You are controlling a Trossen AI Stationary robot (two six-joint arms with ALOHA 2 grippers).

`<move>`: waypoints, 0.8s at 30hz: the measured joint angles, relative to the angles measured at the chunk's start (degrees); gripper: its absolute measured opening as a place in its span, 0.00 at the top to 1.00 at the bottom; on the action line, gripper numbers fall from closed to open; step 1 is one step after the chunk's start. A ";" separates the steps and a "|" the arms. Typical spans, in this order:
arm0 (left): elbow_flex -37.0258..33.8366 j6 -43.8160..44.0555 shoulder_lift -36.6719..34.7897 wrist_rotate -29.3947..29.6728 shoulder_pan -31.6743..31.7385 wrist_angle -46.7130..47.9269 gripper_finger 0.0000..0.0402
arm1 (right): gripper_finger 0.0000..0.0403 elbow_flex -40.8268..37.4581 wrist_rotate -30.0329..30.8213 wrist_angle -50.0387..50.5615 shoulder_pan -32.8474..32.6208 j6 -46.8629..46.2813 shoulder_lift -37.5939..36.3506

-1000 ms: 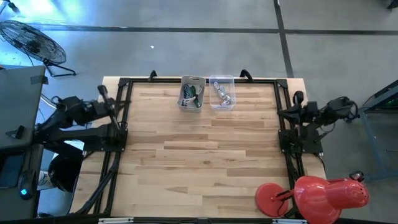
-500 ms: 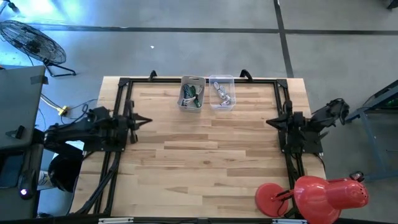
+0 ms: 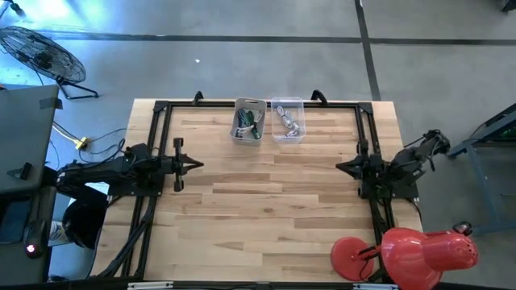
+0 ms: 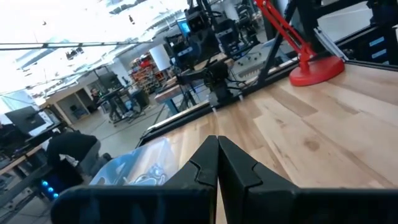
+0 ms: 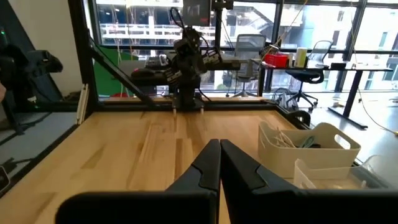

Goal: Pick & Place USB Port
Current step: Return to Home Position

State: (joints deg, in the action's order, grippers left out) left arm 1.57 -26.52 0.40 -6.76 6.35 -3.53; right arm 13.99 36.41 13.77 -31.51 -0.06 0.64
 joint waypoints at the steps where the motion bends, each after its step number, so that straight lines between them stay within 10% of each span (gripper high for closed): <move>1: 0.00 0.00 -0.02 -0.01 0.00 0.02 1.00 | 1.00 -0.86 0.07 -1.18 0.01 0.17 0.00; 15: -0.13 -1.02 -0.02 0.31 0.00 0.31 1.00 | 1.00 -11.10 1.01 -12.30 0.05 4.03 0.00; 24: -0.21 -1.71 -0.01 11.27 0.02 3.14 1.00 | 1.00 -11.21 2.95 -12.34 0.05 4.10 0.02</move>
State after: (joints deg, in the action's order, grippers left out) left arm 1.35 -28.24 0.39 4.52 6.37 -0.39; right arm 2.79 39.37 1.43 -31.46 4.04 0.67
